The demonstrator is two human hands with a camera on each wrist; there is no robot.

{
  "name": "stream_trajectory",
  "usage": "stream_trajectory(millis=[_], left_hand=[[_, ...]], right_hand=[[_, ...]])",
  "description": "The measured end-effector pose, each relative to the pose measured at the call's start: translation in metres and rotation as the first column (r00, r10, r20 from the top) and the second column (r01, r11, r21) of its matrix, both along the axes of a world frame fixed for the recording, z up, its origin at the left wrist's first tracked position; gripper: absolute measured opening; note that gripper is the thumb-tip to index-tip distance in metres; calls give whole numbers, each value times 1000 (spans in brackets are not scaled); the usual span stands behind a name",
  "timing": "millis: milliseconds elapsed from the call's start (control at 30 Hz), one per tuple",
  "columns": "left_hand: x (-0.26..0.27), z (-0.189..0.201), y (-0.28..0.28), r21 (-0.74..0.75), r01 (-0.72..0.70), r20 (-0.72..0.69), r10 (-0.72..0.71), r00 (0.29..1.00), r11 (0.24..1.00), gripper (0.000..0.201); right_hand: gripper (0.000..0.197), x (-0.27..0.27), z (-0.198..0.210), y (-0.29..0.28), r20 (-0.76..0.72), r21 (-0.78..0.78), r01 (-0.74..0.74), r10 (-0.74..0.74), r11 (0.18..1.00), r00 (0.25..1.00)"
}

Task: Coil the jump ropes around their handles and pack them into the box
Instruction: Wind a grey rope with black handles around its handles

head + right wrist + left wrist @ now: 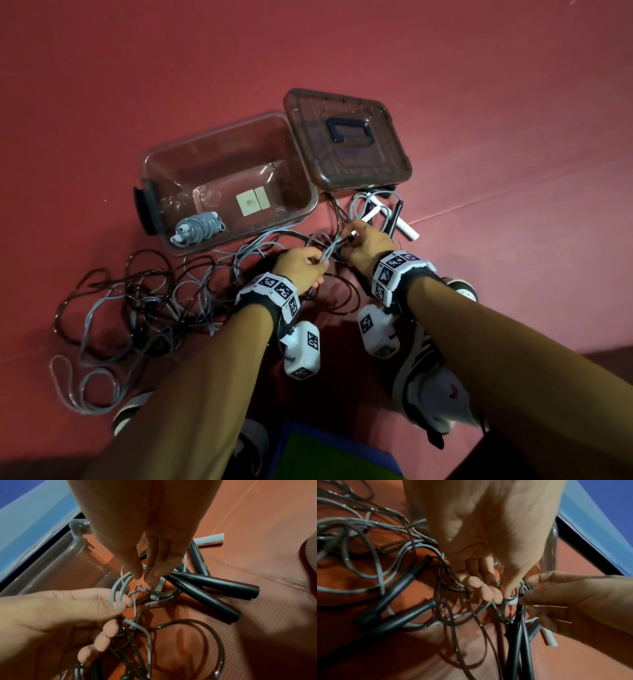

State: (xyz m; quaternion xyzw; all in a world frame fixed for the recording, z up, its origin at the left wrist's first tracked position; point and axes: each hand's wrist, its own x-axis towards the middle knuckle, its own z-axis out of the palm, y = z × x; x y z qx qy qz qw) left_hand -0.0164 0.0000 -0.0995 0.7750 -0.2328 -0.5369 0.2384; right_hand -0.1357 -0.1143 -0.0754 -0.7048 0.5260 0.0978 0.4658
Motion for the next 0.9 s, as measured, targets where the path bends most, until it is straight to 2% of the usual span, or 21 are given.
stream_trajectory(millis=[133, 233, 333, 567, 800, 900], left_hand=[[4, 18, 2, -42, 41, 12, -41, 999, 998, 7], [10, 36, 5, -69, 62, 15, -61, 998, 996, 6], [18, 54, 13, -113, 50, 9, -50, 999, 992, 13], [37, 106, 23, -192, 51, 19, -48, 999, 980, 15], [53, 146, 43, -291, 7, 48, 7, 999, 957, 15], [60, 165, 52, -340, -4, 76, 32, 997, 940, 12]], right_hand=[[33, 2, 12, 2, 34, -37, -117, 118, 992, 992], [18, 1, 21, 3, -11, -75, -183, 183, 980, 983], [8, 1, 35, 3, -11, -98, -225, 225, 969, 974], [14, 5, 78, 5, 44, -121, -355, 362, 927, 931], [4, 16, 114, 18, 102, -158, -412, 429, 898, 897], [8, 22, 133, 23, 141, -205, -411, 442, 888, 886]])
